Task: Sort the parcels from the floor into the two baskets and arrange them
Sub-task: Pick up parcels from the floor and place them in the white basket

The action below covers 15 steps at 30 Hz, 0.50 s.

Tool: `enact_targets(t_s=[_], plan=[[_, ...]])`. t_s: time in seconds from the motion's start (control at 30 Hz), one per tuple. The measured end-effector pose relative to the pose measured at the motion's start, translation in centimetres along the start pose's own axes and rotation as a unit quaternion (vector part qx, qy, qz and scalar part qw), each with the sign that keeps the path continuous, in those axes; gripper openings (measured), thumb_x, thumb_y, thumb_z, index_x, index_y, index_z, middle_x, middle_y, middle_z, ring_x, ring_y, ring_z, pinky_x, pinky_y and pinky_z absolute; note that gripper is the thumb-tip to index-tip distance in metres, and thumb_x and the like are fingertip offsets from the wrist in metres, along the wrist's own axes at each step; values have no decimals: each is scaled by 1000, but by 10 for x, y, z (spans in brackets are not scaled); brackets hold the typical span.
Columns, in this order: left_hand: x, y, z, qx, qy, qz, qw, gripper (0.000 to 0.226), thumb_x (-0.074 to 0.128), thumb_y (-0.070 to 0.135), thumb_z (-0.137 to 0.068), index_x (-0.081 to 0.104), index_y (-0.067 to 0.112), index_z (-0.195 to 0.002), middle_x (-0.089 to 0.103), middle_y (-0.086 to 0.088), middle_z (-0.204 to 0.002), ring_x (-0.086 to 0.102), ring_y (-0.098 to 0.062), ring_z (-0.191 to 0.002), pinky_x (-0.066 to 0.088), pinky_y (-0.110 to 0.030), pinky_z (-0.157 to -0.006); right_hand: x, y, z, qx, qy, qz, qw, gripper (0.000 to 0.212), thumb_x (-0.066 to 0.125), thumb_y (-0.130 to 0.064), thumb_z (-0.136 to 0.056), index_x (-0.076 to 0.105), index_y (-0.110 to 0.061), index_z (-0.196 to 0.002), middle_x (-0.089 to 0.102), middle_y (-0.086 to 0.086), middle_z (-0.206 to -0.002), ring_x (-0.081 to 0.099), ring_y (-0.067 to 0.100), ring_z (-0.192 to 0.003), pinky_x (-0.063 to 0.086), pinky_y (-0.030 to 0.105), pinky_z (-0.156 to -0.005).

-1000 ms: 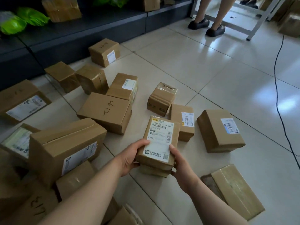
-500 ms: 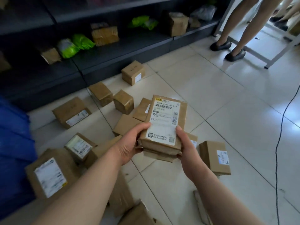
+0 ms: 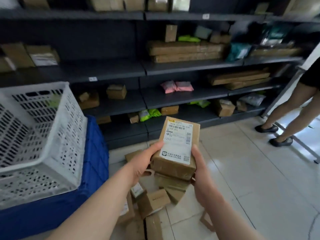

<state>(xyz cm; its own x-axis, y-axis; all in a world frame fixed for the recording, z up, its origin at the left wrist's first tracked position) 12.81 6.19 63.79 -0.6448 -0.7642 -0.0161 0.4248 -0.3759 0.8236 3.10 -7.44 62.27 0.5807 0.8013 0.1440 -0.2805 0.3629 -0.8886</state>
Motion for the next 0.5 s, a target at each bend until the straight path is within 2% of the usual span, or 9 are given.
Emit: enact_targets(t_s=[0.07,0.13,0.23,0.27,0.33,0.4,0.5], plan=[[-34,31,40,17,31,9,999,65,59,83,-59,72,33,-99,75,3,-102,63,-20,-105,42,-41,-103,40,-41,23,-6,-25,8,1000,47,41,-64,-92,63,-34,-119,77,-7,-96,73,14,-87,52,29,-70],[-71,58,77,44,54,17,997,57,55,80,-68,71,37,-101,74,7,-103,62,-16,-104,41,-36,-101,86,-73,41,-9,-64,8,998,44,42,-63,-92,65,-33,-115,77,-5,-96,74,15,-84,52,30,-71],[-134,88,128,86,99,29,991,35,45,66,-86,68,40,-92,73,17,-81,62,-12,-95,42,-34,-96,161,-109,64,-16,-115,17,993,44,45,-64,-91,65,-32,-114,77,-3,-98,74,18,-87,53,33,-74],[-156,92,142,94,114,37,988,34,45,64,-87,67,39,-94,73,16,-80,62,-12,-93,44,-32,-90,187,-117,72,-20,-129,25,991,43,45,-63,-91,66,-32,-114,77,-3,-98,74,17,-87,53,33,-75],[-199,97,169,104,139,49,984,44,49,67,-80,66,33,-103,74,7,-93,63,-14,-95,46,-31,-82,237,-129,84,-23,-156,34,987,42,45,-62,-91,68,-32,-109,77,-3,-98,74,17,-90,54,34,-78],[-244,99,192,108,164,56,979,54,51,71,-73,67,31,-105,72,2,-104,62,-18,-102,45,-38,-94,287,-134,92,-22,-178,48,983,42,47,-64,-89,70,-32,-105,77,-2,-98,73,19,-94,54,35,-80],[-320,92,214,110,194,79,972,44,52,67,-81,68,32,-102,71,1,-105,61,-21,-105,40,-45,-105,366,-130,101,-21,-204,64,977,46,47,-67,-88,70,-33,-106,77,-2,-97,73,20,-92,56,36,-76]])
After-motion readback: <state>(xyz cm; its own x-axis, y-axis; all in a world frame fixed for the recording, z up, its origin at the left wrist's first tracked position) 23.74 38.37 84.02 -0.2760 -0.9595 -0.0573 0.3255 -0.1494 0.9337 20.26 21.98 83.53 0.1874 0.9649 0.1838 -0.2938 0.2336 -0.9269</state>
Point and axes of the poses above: each hand's wrist, its own z-axis away from the middle knuckle, its own x-axis out of the palm, y = z × x, the point moved 9 cm from there along -z, towards the middle knuckle
